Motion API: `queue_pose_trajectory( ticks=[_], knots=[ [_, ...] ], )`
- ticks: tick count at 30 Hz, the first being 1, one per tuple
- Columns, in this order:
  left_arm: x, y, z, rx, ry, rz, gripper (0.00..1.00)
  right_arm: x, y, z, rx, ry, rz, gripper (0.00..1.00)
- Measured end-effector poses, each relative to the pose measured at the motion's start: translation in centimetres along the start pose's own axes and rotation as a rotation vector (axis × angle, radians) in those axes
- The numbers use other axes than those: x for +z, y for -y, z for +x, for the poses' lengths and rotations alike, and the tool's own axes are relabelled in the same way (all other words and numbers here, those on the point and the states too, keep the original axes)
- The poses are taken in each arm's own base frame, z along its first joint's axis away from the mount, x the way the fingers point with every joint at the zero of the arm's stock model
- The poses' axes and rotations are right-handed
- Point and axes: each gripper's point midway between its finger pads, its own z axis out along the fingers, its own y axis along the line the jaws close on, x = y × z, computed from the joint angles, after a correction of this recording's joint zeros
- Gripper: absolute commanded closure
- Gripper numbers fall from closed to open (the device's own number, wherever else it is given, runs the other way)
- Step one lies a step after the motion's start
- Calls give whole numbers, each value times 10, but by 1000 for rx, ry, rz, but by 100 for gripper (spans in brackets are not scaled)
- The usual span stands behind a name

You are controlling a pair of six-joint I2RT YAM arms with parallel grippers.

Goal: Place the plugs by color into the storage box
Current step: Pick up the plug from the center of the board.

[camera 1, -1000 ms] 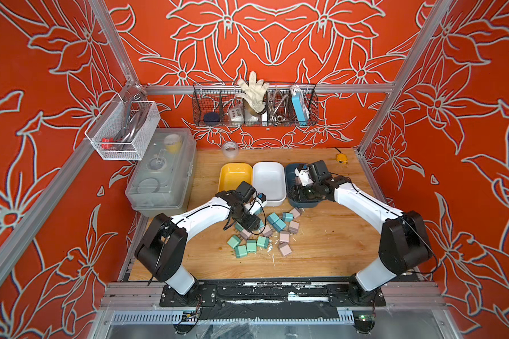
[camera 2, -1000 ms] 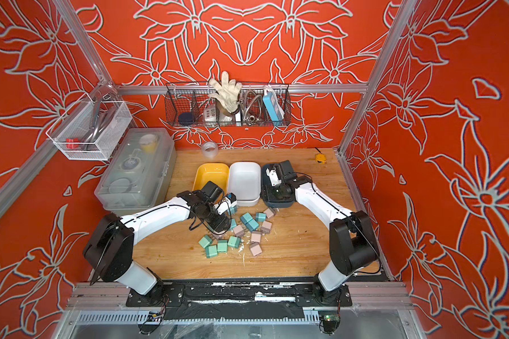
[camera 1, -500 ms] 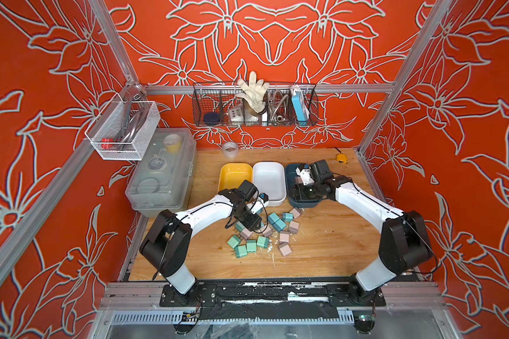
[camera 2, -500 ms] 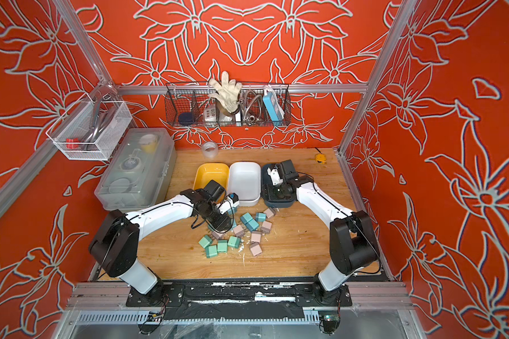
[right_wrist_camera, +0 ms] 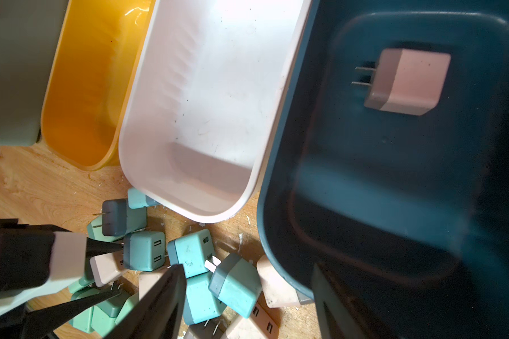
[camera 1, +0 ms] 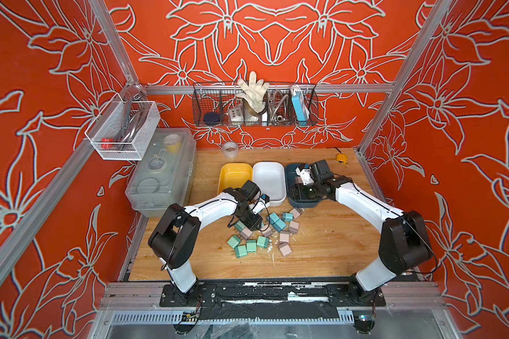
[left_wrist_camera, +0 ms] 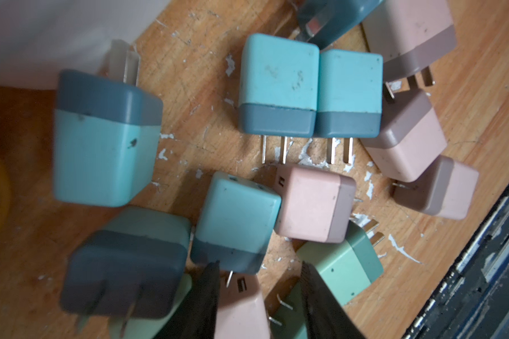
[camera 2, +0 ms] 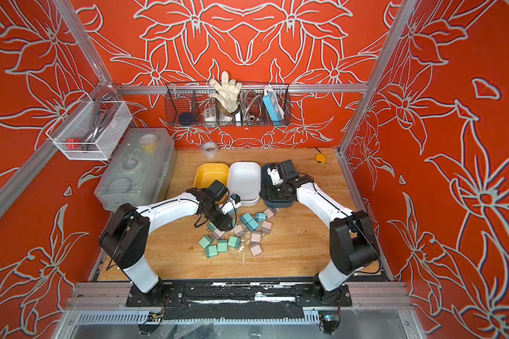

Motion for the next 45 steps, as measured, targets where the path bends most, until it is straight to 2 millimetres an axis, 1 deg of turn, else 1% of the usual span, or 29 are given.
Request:
queue_pose_trajectory(
  ticks=[3, 5, 8, 11, 14, 17, 23, 25, 28, 30, 35, 37, 39, 42, 45],
  knots=[
    [-2, -1, -5, 2, 10, -7, 52, 0, 0, 0, 2, 0, -2, 27],
    [-1, -2, -7, 1, 12, -8, 48, 0, -1, 0, 2, -1, -4, 27],
    [4, -3, -8, -2, 2, -6, 47, 0, -1, 0, 3, -1, -7, 27],
    [12, -5, -9, -1, -14, -11, 46, 0, -2, 0, 6, 0, -15, 27],
    [22, -6, -6, -2, -41, -11, 47, 0, -4, -2, 8, 5, -24, 27],
    [22, -4, -7, 6, -41, -9, 48, 0, -4, -4, 10, 12, -27, 27],
    [23, -4, -8, 32, -45, -27, 54, 1, -4, -3, 13, 14, -31, 27],
    [23, -4, -7, 39, -48, -35, 54, 1, -5, -2, 13, 12, -33, 27],
    [24, -5, -6, 52, -56, -48, 48, 2, -5, -2, 13, 14, -34, 27],
    [27, -6, -4, 61, -69, -61, 48, 2, -5, -3, 13, 16, -35, 27],
    [32, -7, 1, 73, -96, -77, 54, 2, -5, -4, 13, 19, -38, 27],
    [32, -7, 1, 80, -97, -78, 63, 2, -6, -4, 12, 21, -41, 27],
    [32, -6, 1, 84, -96, -78, 70, 2, -6, -4, 12, 22, -43, 27],
    [30, -6, 3, 83, -101, -78, 74, 2, -6, -4, 12, 22, -43, 27],
    [24, -4, 5, 83, -99, -77, 74, 1, -6, -4, 12, 21, -42, 27]
  ],
)
